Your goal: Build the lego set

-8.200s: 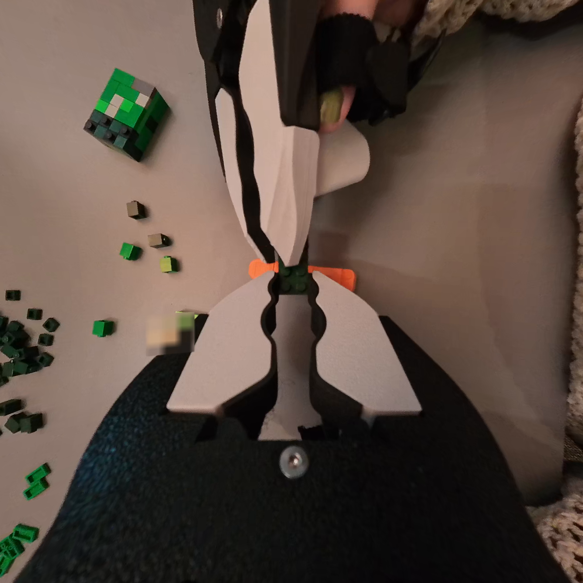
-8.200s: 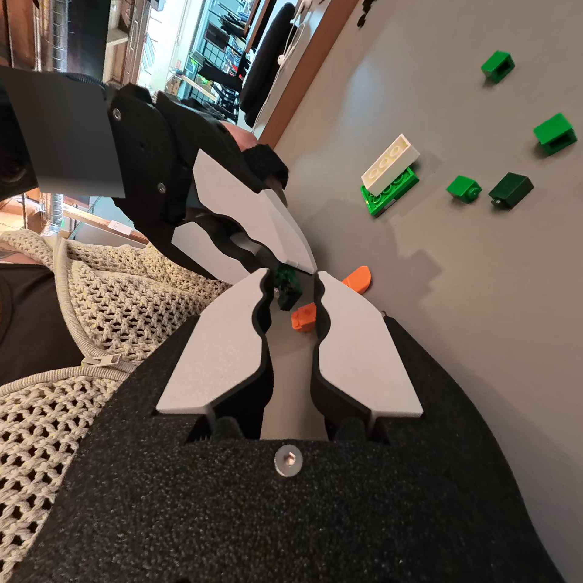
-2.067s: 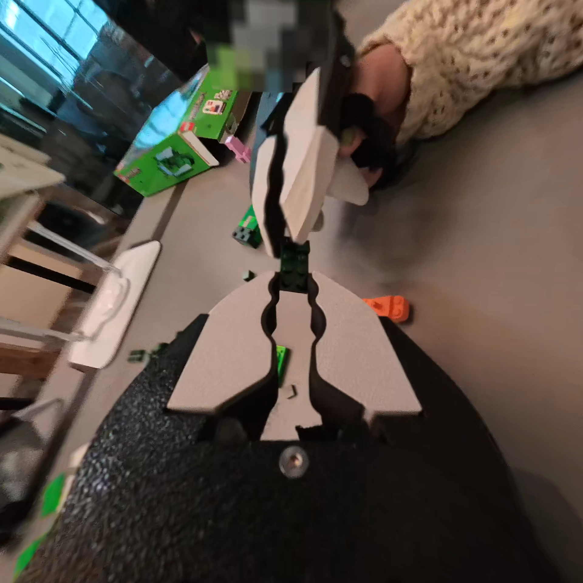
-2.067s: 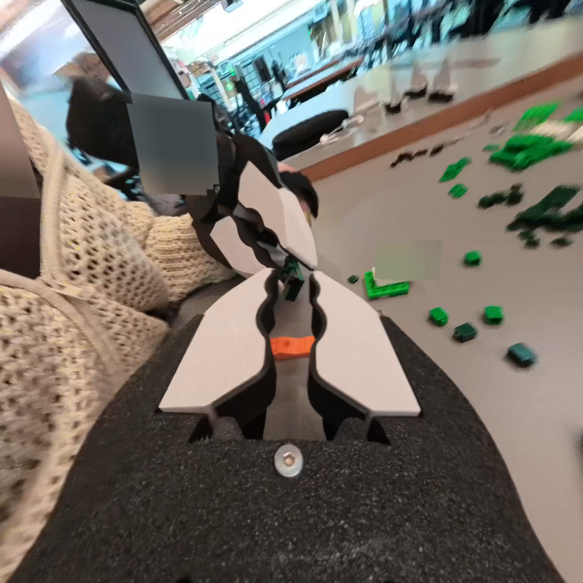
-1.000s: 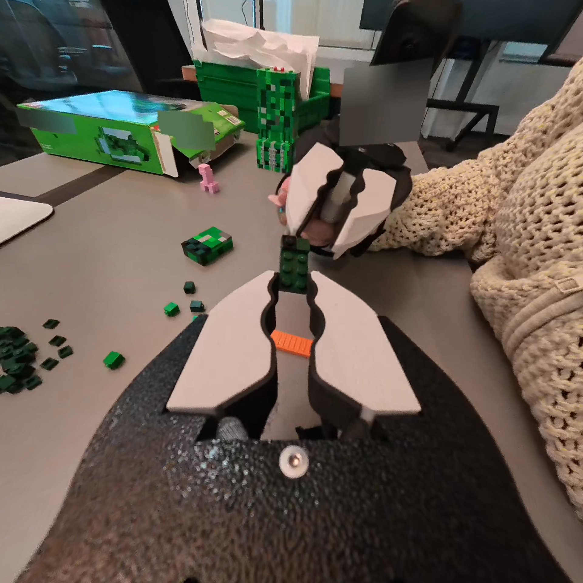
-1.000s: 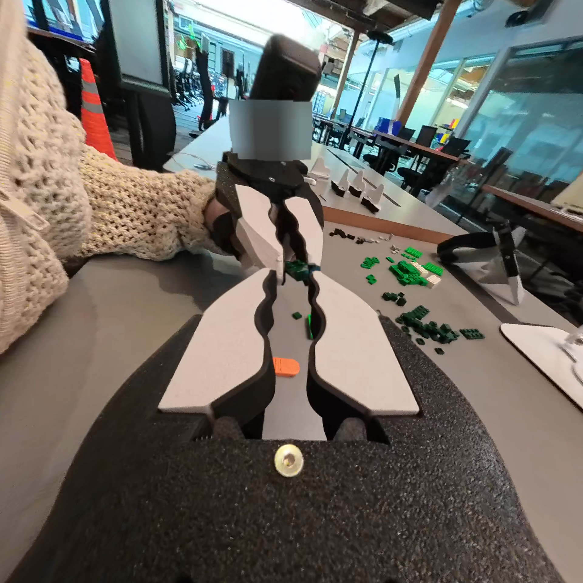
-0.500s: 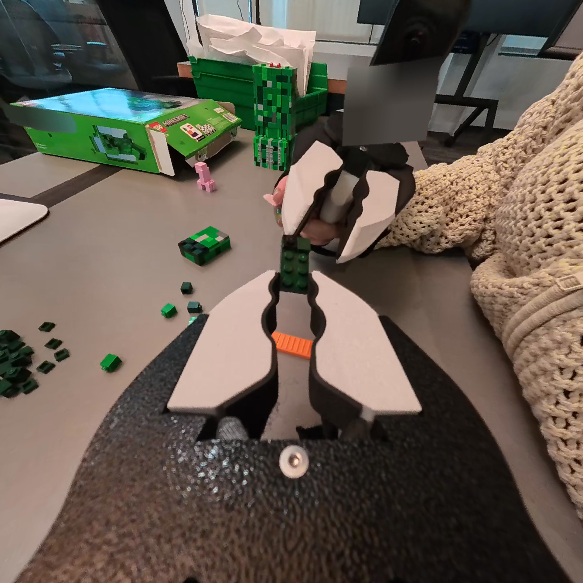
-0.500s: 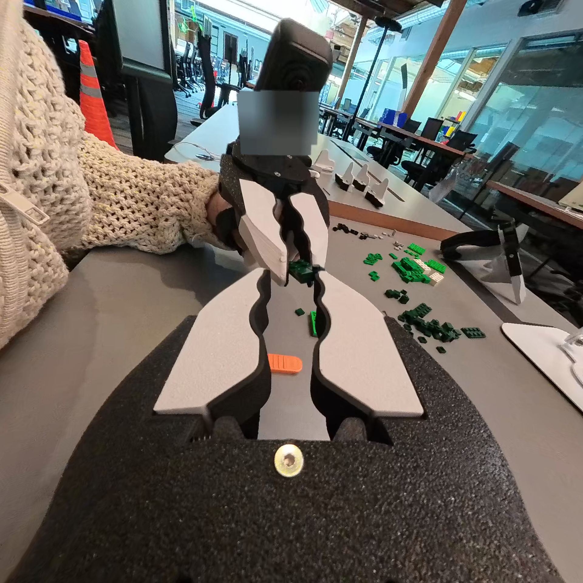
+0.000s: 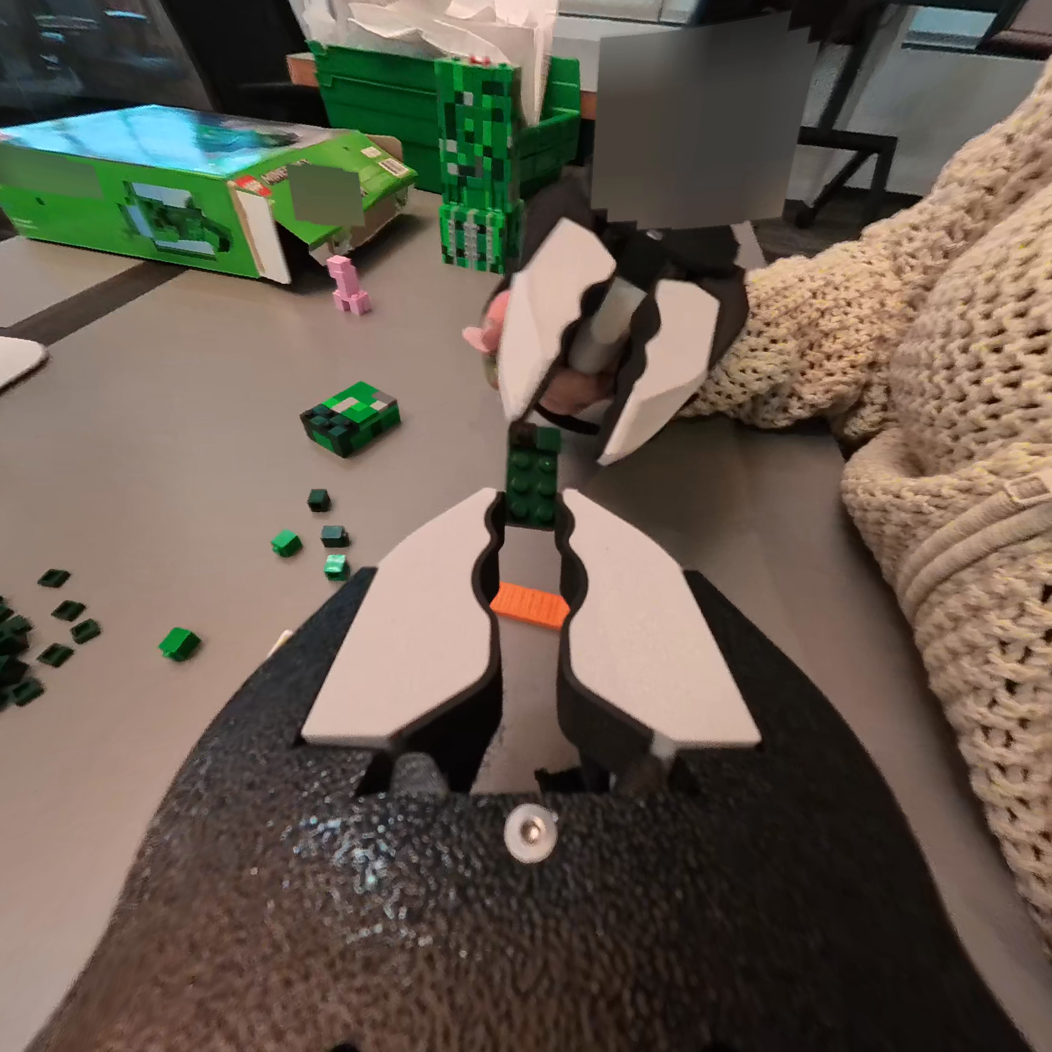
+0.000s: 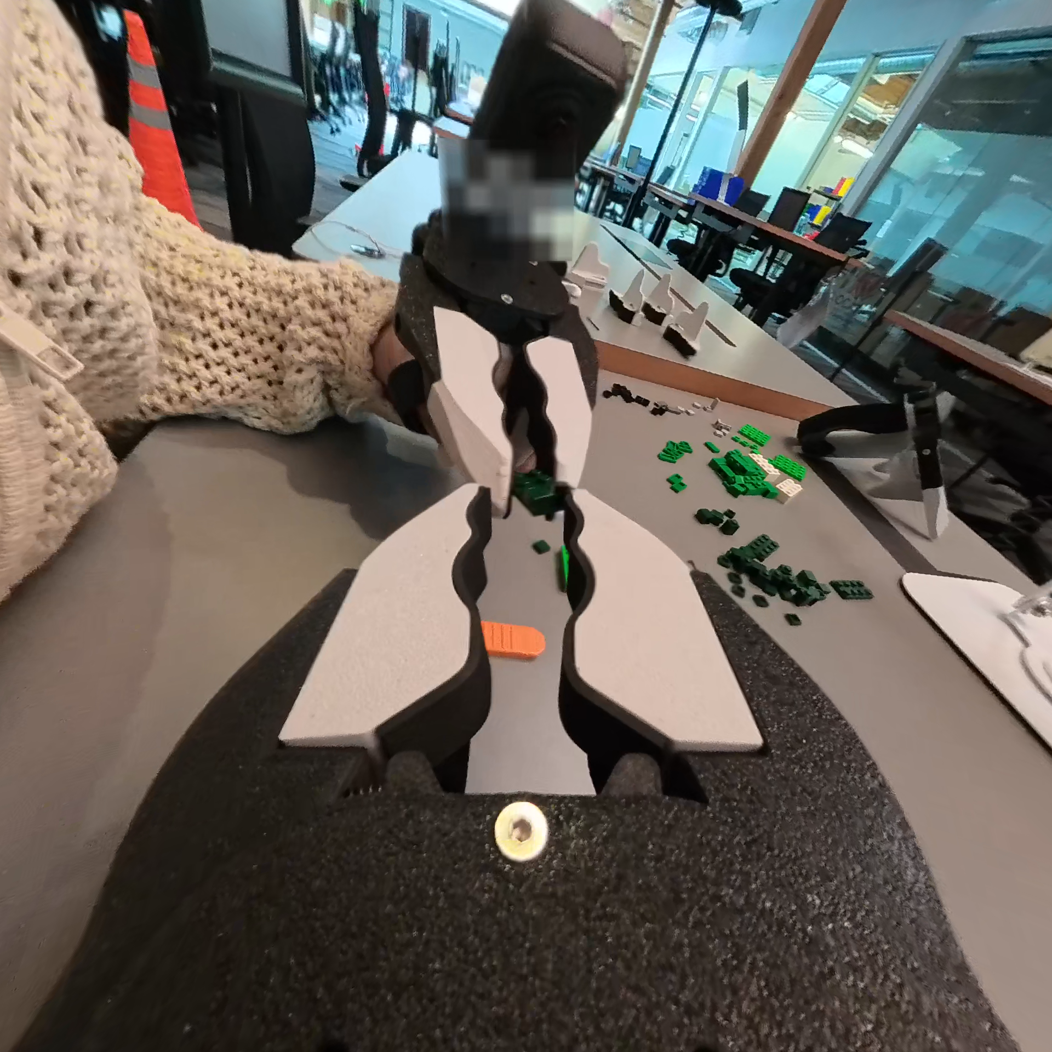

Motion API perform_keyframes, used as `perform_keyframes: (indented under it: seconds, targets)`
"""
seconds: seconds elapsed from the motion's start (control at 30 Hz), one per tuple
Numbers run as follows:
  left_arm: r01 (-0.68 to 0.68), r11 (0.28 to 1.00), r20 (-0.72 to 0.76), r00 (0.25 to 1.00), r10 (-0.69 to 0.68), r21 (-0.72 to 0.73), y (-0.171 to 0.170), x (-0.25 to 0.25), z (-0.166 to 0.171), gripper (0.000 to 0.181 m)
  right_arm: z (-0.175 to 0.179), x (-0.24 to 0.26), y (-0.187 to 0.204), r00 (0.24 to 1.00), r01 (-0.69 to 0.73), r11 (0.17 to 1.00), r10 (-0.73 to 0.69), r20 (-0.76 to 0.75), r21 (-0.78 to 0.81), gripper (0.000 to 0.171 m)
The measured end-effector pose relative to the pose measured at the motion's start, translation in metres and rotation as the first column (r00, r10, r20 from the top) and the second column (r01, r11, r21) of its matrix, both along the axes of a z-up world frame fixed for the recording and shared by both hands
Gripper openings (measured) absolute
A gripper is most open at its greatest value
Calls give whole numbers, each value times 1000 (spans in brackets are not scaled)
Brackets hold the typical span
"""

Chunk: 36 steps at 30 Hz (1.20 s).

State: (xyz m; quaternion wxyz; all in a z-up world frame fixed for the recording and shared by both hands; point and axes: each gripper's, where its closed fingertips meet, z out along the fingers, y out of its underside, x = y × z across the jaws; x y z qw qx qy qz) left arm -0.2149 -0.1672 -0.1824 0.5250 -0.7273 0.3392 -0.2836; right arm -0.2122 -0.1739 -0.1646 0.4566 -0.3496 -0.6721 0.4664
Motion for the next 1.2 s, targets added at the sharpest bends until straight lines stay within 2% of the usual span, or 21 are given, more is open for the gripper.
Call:
perform_keyframes:
  seconds: [0.17,0.3,0.43,0.7,1.2]
  targets:
    - [102,994,-71,992,-105,-41,-11,11,-11,16,-2,4,-1,997,-58,997,61,56,-51,31]
    - [133,990,-71,988,-135,-43,-14,16,-12,16,-16,9,-12,981,-126,989,135,142,-72,25]
    - [144,988,-66,987,-147,-47,-16,17,-11,16,-16,9,-12,979,-131,988,142,148,-81,17]
    - [138,989,-53,989,-141,-42,-15,17,-9,16,-14,9,-11,984,-119,991,125,129,-58,17]
    - [54,998,-24,998,-55,-30,-7,7,-7,17,-15,0,-3,995,4,999,0,97,-39,17]
